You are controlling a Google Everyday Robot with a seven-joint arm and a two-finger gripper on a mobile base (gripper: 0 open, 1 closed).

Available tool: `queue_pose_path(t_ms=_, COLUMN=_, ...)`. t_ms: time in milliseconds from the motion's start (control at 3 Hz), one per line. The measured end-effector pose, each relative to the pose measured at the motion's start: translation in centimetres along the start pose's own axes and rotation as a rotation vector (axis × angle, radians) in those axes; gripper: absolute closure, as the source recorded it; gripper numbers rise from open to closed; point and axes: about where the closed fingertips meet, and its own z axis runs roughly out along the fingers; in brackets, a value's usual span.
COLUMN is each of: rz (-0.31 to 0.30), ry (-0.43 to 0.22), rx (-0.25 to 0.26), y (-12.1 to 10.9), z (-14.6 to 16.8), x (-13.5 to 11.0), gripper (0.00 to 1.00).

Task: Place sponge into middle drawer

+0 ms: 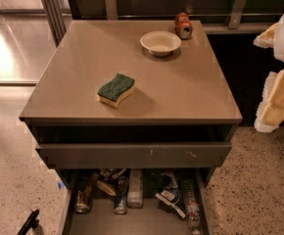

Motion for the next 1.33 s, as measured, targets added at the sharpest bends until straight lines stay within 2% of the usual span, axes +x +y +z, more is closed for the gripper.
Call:
queue_pose_path(t_ms=333, rz=0.000, ry=-0.001, rx=0.001, y=0.0, z=0.0, x=0.0, gripper=0.00)
queue_pose_path(t_ms=667, rz=-0.012, ry=-0.037, rx=-0.001, y=-1.4, z=0.6, x=-2.0, gripper=0.00)
queue_pose_path(t_ms=1000, rz=-0.047, ry=-0.059, rx=-0.021, y=-3.7, z=2.4, x=-5.3, gripper=0.00)
queue_pose_path(t_ms=1333, rz=-0.078, ry=-0.083, rx=-0.072, y=-6.6, z=5.6, x=-10.0, gripper=0.00)
